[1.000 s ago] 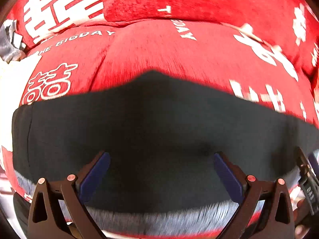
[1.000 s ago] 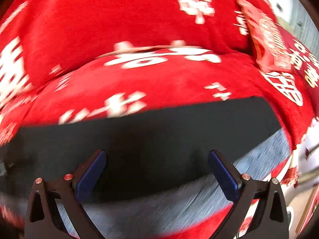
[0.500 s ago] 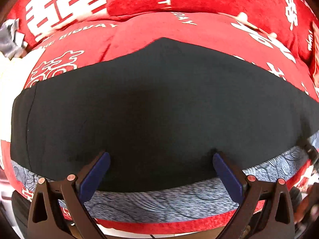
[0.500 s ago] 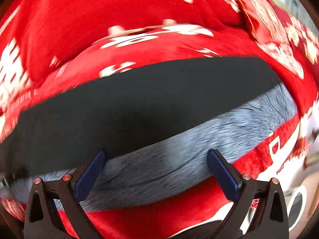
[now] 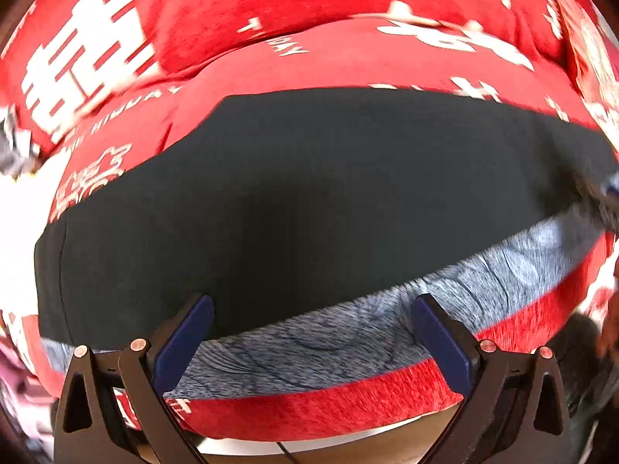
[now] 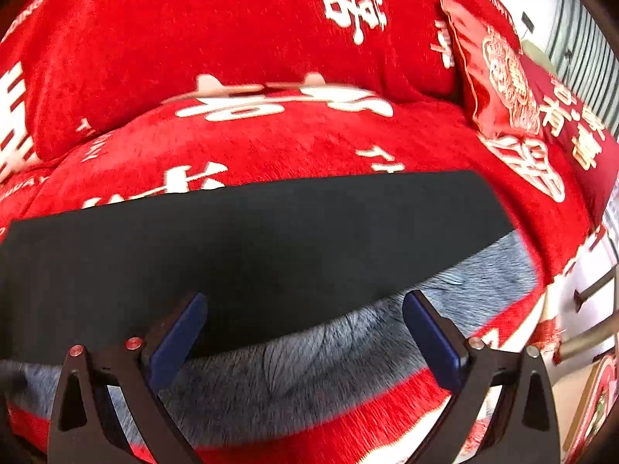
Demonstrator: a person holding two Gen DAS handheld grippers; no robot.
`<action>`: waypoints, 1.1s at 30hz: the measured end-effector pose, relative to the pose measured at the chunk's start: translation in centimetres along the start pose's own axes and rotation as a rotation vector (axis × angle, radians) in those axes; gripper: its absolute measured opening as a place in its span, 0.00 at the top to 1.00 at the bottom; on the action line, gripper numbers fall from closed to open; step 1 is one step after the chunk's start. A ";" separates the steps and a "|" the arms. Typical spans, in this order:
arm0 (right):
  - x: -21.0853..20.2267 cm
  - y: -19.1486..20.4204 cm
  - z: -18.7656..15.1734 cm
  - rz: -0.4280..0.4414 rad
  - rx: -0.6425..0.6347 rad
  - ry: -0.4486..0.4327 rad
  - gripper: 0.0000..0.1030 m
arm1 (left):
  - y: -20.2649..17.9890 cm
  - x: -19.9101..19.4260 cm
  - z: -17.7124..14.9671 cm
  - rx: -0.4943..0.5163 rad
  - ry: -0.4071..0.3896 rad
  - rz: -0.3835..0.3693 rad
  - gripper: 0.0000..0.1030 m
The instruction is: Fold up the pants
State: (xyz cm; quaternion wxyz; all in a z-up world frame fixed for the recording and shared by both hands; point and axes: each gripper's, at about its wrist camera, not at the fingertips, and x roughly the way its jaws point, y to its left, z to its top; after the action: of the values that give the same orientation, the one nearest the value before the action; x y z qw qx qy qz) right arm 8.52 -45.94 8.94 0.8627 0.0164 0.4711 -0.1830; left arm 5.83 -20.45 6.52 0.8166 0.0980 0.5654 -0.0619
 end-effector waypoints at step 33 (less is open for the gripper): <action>-0.6 -0.6 -1.4 0.112 0.020 0.026 0.00 | 11.4 1.7 -1.3 -0.314 0.046 0.075 0.00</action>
State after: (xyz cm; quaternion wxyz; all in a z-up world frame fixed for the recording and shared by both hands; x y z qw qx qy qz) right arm 6.88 -46.06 8.74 0.8653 0.0536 0.4786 -0.1391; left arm 7.64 -9.03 5.51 0.8105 -0.0085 0.5826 0.0602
